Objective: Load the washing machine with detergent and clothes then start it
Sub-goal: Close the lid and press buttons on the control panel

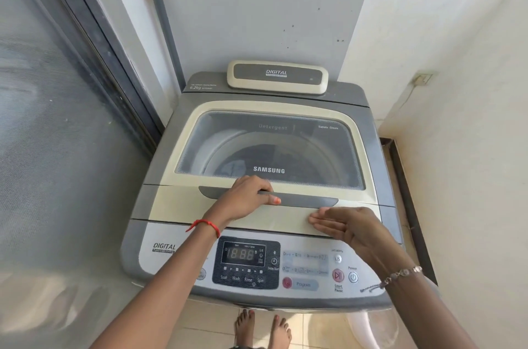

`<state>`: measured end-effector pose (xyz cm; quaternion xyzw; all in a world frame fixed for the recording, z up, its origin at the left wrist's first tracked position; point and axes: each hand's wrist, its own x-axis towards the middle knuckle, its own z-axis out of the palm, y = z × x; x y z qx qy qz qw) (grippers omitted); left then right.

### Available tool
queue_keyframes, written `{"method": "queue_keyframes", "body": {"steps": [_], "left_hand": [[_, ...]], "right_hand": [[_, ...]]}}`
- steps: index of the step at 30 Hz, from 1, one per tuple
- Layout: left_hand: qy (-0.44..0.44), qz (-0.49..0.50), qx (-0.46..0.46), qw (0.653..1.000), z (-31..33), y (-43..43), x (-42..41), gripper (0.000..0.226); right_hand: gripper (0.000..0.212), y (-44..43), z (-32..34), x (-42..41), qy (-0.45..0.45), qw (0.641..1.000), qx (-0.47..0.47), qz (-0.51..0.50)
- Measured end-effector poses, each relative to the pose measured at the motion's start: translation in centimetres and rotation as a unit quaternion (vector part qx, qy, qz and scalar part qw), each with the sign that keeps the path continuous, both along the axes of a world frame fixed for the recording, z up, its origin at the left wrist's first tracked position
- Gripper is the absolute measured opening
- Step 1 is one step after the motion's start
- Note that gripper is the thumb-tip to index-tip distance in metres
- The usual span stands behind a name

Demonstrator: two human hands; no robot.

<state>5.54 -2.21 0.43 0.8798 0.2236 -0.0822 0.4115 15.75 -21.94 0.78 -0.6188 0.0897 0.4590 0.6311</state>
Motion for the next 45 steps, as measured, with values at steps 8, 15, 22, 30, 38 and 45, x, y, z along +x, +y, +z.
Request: {"method": "queue_keyframes", "body": {"steps": [8,15,22,30,38,45], "left_hand": [[-0.030,0.007,-0.009,0.999,-0.4,-0.2,-0.4,0.021],[-0.054,0.020,-0.032,0.998,-0.7,-0.2,-0.5,0.016],[-0.105,0.072,-0.096,0.987,-0.9,-0.7,-0.6,0.016],[-0.148,0.110,-0.073,0.980,-1.1,-1.5,-1.0,0.028],[-0.163,0.102,-0.058,0.980,-0.8,-2.1,-1.4,0.029],[-0.173,0.086,-0.029,0.981,-0.5,-2.6,-2.2,0.030]], "right_hand": [[0.015,0.1,-0.7,-0.2,-0.015,1.000,-0.004,0.003],[0.006,-0.8,-0.9,-1.3,-0.103,0.994,0.039,0.016],[0.009,-4.8,-2.0,-1.9,-0.193,0.980,0.018,-0.042],[0.013,-8.7,-3.0,-3.6,-0.302,0.950,-0.078,0.012],[0.022,-9.1,-3.3,-5.3,-0.336,0.936,-0.100,0.027],[0.021,-8.5,-3.0,-6.5,-0.356,0.925,-0.131,-0.012]]}}
